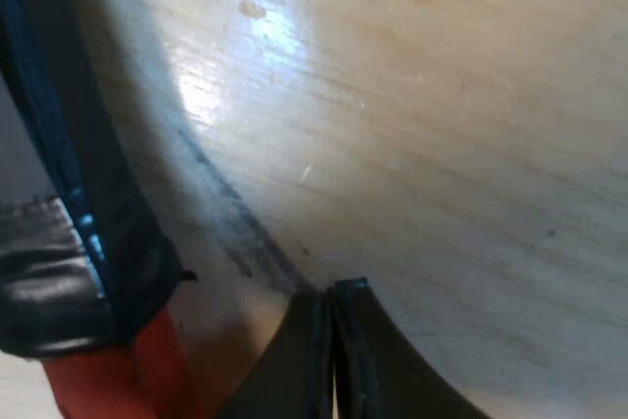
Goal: Put the handle in the coffee machine
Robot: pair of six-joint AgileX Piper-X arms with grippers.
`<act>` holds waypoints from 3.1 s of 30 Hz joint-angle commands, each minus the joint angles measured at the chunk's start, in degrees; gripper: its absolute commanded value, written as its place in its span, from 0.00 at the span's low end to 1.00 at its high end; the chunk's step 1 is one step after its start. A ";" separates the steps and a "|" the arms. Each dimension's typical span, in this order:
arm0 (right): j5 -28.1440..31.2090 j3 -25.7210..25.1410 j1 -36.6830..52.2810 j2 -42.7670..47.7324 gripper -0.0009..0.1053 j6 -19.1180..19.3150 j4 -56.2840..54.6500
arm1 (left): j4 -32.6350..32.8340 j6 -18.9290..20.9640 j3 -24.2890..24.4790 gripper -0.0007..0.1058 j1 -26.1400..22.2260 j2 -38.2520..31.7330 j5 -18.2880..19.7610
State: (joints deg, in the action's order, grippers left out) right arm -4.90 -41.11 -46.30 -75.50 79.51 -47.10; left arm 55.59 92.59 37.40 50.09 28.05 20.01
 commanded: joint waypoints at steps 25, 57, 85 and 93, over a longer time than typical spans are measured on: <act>-0.95 2.10 -4.96 -0.03 0.01 -7.17 5.16 | -0.16 -0.31 0.45 0.84 0.37 -0.01 0.29; -1.10 2.10 -21.28 -5.57 0.01 -25.07 20.77 | 5.20 -0.31 0.45 0.84 0.37 -0.01 0.29; 3.43 1.76 -25.88 -16.26 0.01 -42.90 54.88 | 6.23 -1.28 2.79 0.84 0.37 -0.01 0.29; 7.61 1.76 -25.88 -16.91 0.01 -42.77 62.70 | 6.23 -1.28 2.79 0.84 0.37 -0.01 0.29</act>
State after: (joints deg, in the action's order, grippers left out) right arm 2.62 -39.37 -72.10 -92.48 36.62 14.49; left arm 61.72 91.49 39.82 50.09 28.05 20.01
